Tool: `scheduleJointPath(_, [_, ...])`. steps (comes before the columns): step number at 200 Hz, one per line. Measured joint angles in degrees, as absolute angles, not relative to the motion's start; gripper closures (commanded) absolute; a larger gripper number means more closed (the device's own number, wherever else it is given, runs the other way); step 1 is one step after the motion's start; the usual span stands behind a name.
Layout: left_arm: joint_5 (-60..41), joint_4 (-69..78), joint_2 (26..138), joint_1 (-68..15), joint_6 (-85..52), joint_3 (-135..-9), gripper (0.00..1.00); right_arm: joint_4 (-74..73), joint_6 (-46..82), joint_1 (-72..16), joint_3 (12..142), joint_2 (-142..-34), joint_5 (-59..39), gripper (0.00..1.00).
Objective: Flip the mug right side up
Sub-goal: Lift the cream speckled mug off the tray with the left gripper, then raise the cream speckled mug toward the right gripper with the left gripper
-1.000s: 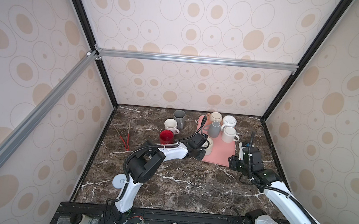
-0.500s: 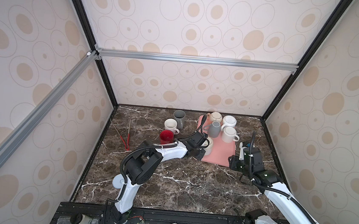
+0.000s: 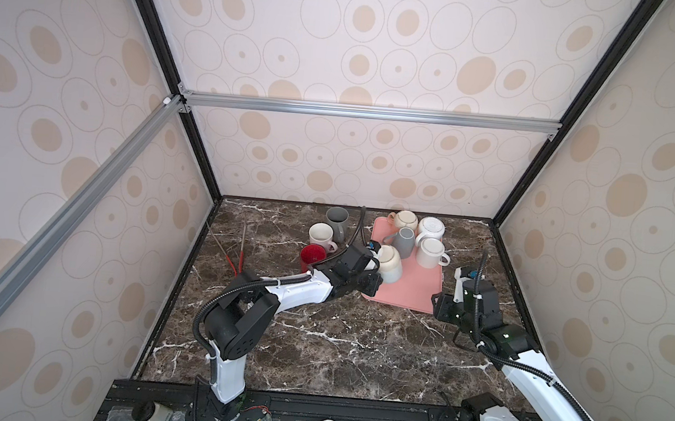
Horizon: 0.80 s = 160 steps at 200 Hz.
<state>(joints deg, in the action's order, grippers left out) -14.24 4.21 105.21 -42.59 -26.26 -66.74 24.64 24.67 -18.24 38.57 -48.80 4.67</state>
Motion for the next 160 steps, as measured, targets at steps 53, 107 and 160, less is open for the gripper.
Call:
scheduleJointPath(53, [-20.5,12.0,104.5,-39.8,-35.5,-60.7,1.00,24.7,26.6,-18.2,38.5,-47.2,3.9,0.55])
scheduleJointPath(107, [-21.4,25.2,98.7,-39.4,-41.3,-53.3,1.00,23.2,29.2,-18.2,38.5,-47.4,1.0,0.55])
scheduleJointPath(160, [-23.2,30.9,98.6,-39.1,-46.4,-48.8,1.00,19.8,32.9,-18.2,37.0,-47.8,-4.7,0.54])
